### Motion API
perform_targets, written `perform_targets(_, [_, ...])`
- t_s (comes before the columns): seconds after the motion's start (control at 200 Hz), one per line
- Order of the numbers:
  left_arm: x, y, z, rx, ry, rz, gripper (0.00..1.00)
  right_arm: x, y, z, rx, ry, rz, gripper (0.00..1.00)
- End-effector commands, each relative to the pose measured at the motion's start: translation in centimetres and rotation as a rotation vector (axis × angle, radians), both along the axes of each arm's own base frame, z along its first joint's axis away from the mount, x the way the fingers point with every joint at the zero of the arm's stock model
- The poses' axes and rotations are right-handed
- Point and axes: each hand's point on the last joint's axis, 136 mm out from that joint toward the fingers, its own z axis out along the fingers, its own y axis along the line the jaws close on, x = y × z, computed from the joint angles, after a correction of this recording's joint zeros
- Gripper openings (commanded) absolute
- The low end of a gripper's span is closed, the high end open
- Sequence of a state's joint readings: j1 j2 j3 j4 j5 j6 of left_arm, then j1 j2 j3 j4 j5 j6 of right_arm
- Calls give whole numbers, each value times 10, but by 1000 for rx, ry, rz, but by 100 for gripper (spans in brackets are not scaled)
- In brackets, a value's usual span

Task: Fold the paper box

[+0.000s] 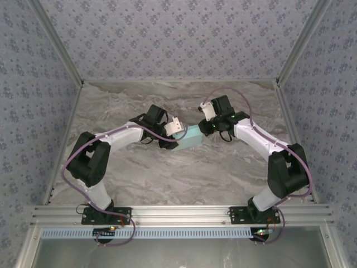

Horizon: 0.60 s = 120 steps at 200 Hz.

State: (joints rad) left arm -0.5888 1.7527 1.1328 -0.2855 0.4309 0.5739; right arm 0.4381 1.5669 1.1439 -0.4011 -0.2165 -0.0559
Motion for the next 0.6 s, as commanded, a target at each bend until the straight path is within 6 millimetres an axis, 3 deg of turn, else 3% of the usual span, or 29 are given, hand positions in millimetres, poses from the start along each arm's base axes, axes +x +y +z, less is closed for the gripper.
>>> perform_targets(0.0, [2,-4,0,-6,24,2,48,-9,8,-1,-3,40,-7,12])
perform_targets(0.245, [2,-3,-3,4,24,4,48,-9,9,-5,3,87,-57,7])
perform_targets(0.26, [2,-3,-3,4,21,2,48,-5,12,4,15,76,-54,6])
perform_targets(0.315, [2,-3,-4,10,21,3,48,-7,16,7,14,93,-28,0])
perform_targets(0.44, [2,-5,1,-4,22,-1,49,-9,21,15,31,102,-23,0])
perform_targets(0.595, [6,-7,2,-12,19,5,49,-15,20,2,16,134,-30,0])
